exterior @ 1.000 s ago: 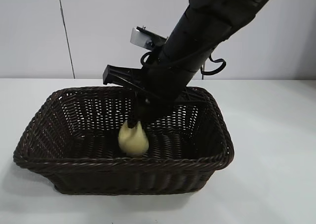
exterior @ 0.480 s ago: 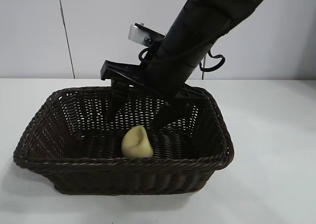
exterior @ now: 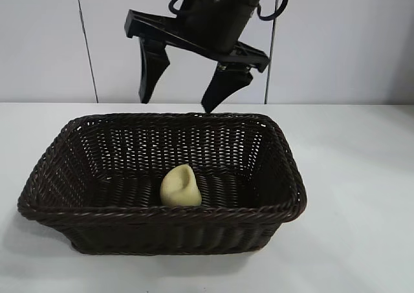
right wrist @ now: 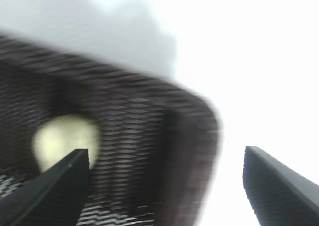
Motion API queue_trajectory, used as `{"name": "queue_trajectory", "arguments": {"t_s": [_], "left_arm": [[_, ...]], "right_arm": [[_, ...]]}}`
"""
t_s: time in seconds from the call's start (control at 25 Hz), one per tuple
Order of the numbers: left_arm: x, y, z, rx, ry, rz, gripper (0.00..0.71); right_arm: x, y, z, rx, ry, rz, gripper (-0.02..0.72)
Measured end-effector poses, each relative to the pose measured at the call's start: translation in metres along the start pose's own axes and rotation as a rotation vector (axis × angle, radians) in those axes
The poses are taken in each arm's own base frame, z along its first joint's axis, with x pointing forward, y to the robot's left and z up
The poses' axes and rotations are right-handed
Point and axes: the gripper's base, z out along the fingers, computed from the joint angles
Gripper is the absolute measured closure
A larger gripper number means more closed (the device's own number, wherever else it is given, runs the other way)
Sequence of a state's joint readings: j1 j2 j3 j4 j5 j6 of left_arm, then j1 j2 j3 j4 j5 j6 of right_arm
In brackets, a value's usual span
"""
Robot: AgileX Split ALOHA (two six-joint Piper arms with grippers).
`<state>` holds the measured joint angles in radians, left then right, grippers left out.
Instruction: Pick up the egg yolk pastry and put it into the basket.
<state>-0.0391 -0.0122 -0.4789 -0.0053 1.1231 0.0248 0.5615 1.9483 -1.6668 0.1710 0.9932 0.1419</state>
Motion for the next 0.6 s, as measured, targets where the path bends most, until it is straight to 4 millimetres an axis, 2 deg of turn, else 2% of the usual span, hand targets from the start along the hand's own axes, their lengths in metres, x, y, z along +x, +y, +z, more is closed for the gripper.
{"name": "queue_trajectory", "arguments": {"t_s": [0.12,0.36,0.6], "left_arm": [[0.0,0.0,0.0,0.0,0.0,0.0,0.121],[0.0,0.0,0.0,0.002,0.0,-0.001,0.121],[0.0,0.0,0.0,0.003,0.0,-0.001,0.121]], "right_arm": [[-0.002,-0.031,-0.005,0.118,0.036,0.024,0.102],[-0.005,-0.111,-0.022,0.258,0.058,0.16,0.102],[0.007,-0.187,-0.043,0.375,0.106,0.29,0.102]]}}
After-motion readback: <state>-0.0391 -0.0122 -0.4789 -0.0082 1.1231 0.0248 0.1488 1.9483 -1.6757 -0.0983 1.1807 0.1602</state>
